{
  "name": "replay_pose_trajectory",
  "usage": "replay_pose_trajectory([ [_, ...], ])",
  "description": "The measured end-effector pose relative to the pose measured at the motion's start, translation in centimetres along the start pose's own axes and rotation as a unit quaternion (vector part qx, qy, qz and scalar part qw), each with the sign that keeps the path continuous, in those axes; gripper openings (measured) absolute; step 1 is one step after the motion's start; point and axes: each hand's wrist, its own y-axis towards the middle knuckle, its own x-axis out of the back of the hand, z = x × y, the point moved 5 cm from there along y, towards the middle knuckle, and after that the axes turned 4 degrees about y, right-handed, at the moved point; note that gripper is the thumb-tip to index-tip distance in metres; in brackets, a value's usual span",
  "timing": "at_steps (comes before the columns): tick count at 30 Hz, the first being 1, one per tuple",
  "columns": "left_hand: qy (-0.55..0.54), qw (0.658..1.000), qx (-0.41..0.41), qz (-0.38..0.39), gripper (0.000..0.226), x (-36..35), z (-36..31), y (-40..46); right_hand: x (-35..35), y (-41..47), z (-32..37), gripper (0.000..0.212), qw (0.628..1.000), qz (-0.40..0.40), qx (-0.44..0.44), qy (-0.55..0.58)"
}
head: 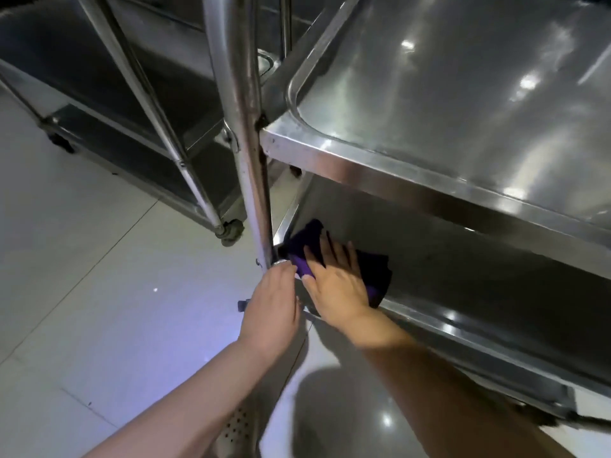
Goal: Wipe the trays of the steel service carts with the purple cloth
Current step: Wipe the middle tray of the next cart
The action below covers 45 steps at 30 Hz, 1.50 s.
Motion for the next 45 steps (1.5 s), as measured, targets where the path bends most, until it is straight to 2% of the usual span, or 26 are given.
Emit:
replay_pose_trajectory([
  [3, 0.107, 0.991, -0.069, -0.046, 0.066, -1.3, 0.7, 0.6, -0.9, 1.2, -0.2, 0.052, 0.999, 0.002, 0.045, -0.013],
  [7, 0.159, 0.974, -0.135, -0.085, 0.081, -2.5, 1.7, 1.1, -0.9, 3.7, -1.6, 0.050, 0.999, 0.006, 0.047, -0.024],
  [8, 0.185, 0.967, -0.149, -0.095, 0.077, -2.9, 1.9, 1.1, -0.9, 4.4, -2.1, 0.051, 0.999, 0.000, 0.035, -0.021],
  [11, 0.297, 0.925, -0.205, -0.118, 0.036, -3.9, 1.8, 1.2, -1.1, 6.5, -3.6, 0.051, 0.999, -0.033, 0.014, -0.018],
  [13, 0.320, 0.916, -0.207, -0.123, 0.031, -4.1, 2.0, 1.5, -0.9, 7.5, -4.9, 0.051, 0.999, -0.048, 0.008, -0.015],
  [17, 0.294, 0.925, -0.193, -0.144, 0.029, -3.7, 1.7, 1.6, 0.0, 8.2, -9.0, 0.052, 0.998, -0.055, -0.028, -0.001],
  [22, 0.277, 0.925, -0.196, -0.173, 0.034, -3.0, 1.2, 1.7, 1.1, 7.9, -15.0, 0.053, 0.988, -0.084, -0.126, -0.001],
  [27, 0.266, 0.923, -0.195, -0.199, 0.039, -3.3, 1.4, 1.8, 1.6, 10.1, -15.0, 0.054, 0.985, -0.086, -0.152, -0.016],
  [32, 0.222, 0.929, -0.195, -0.224, 0.036, -4.0, 2.5, 1.4, 2.1, 14.4, -11.7, 0.053, 0.993, -0.071, -0.098, -0.005],
  [35, 0.209, 0.916, -0.213, -0.267, 0.024, -4.2, 2.8, 1.0, 1.5, 15.0, -9.7, 0.051, 0.997, -0.063, -0.040, -0.013],
  [41, 0.203, 0.892, -0.228, -0.332, 0.024, -4.4, 3.0, 0.5, -0.2, 10.8, -6.0, 0.051, 0.996, -0.074, 0.036, -0.023],
  [45, 0.192, 0.883, -0.233, -0.358, 0.022, -4.4, 2.7, 0.2, -1.8, 6.5, -3.2, 0.051, 0.995, -0.047, 0.085, -0.011],
])
